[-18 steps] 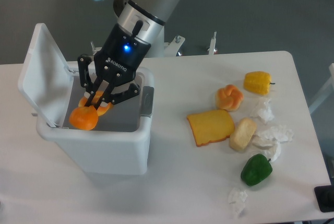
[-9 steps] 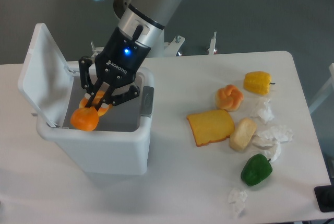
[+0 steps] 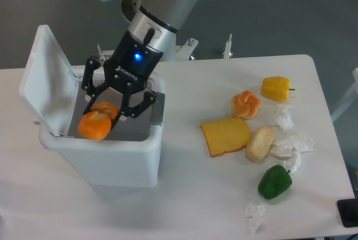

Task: Place the long bread in the trash can
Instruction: 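Lower the bread roll down into the trash can, then open the gripper to release the bread roll inside the can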

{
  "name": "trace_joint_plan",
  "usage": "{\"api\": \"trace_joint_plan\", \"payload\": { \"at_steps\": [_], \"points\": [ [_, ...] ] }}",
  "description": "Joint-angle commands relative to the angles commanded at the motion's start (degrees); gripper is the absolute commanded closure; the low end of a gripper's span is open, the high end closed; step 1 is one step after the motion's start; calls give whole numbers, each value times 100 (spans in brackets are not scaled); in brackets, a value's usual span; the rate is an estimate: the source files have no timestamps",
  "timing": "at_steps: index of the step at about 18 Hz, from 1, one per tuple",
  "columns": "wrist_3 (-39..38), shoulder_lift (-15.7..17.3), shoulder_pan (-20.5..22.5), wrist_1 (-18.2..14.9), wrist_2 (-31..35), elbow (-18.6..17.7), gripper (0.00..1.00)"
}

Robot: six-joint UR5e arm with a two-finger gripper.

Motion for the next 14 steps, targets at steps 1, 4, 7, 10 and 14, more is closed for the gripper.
{"api": "trace_joint_plan", "payload": {
  "at_steps": [1,4,7,10,14],
  "points": [
    [9,0,9,0,9,0,31],
    [9,9,44,0,9,0,31],
    [18,9,53,-9,9,0,31],
    [18,9,114,-9,9,9,28],
    [18,26,316,-9,9,149,15]
  ]
}}
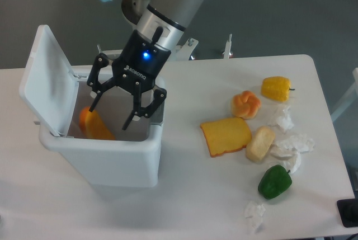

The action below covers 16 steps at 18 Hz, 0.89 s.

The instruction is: Place the long bread in the trash can

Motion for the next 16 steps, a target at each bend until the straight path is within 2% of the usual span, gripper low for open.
{"api": "trace_joint_plan", "payload": {
  "at_steps": [4,6,10,14,16],
  "points": [
    [0,35,290,-9,114,9,8],
    [0,35,413,-9,193,61,0],
    [35,70,668,0,316,184,0],
    [676,132,792,-17,377,281,0],
    [764,167,792,-18,649,299,0]
  ]
}}
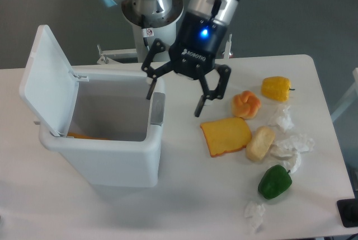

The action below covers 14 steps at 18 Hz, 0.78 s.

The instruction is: Place the long bread in the trash can

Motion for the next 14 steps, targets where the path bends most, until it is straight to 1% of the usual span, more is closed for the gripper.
{"api": "trace_joint_plan", "payload": {
  "at_steps": [5,9,14],
  "points": [
    [474,114,-53,-18,975,-26,0],
    [852,237,-62,-26,1538,-35,0],
    [1669,325,-62,-79,2365,-70,0]
  ]
}}
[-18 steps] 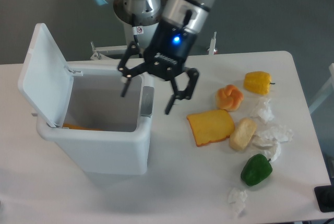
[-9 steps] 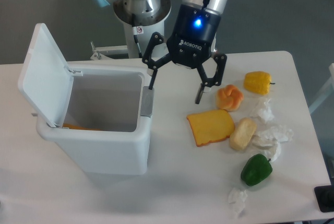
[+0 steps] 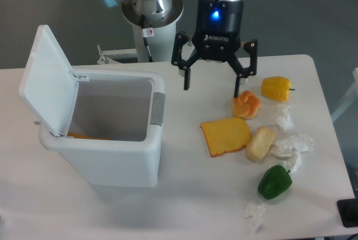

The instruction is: Place the long bread in the trash can

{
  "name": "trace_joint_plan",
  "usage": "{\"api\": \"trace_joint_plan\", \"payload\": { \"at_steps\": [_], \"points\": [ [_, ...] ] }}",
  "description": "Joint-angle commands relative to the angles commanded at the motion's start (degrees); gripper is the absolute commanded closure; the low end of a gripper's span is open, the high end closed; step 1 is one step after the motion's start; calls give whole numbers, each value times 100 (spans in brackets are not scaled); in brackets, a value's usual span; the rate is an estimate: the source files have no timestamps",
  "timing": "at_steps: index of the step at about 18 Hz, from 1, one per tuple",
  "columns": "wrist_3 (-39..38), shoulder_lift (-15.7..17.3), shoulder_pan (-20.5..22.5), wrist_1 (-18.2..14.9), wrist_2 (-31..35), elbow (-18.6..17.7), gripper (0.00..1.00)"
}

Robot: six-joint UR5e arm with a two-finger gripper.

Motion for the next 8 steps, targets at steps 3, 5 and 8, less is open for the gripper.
{"api": "trace_joint_plan", "payload": {
  "at_steps": [3,5,8],
  "points": [
    [160,35,0,0,36,0,0],
    [160,53,0,0,36,-26,0],
    [160,88,0,-9,36,-70,0]
  ]
}}
